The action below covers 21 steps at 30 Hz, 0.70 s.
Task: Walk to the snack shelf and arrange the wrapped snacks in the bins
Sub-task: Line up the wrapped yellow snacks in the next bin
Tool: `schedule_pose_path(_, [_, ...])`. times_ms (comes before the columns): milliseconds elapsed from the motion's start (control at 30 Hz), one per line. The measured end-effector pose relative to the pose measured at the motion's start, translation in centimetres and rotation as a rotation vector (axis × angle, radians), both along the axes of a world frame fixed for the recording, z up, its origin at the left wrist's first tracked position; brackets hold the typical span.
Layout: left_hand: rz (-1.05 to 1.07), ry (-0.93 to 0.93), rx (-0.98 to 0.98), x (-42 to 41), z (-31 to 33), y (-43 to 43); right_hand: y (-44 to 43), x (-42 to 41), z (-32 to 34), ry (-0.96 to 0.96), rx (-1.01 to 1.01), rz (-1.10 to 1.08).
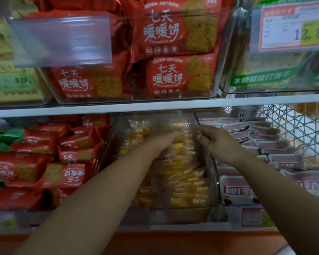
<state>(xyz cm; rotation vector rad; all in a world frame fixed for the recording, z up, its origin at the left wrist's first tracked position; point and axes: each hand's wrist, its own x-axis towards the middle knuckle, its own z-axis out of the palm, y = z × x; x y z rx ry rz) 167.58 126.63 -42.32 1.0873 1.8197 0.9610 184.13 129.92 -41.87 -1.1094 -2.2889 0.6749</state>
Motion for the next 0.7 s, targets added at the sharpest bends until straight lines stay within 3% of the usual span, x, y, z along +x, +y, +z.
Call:
schedule_pose_path(133, [-0.054,0.113,0.020,0.5,-0.4,0.8,0.3,0.1,-0.2,0.014,0.006,-0.001])
schedule_pose_path(500, [-0.131,0.124,0.003,0.1,-0.6,1.5,0.4,0.1,-0.1,-0.005,0.046,0.029])
schedule_pose_path(700, [-0.052,0.144,-0.032,1.1,-0.3,1.9,0.3,0.0,-0.2,0.013,0.041,0.058])
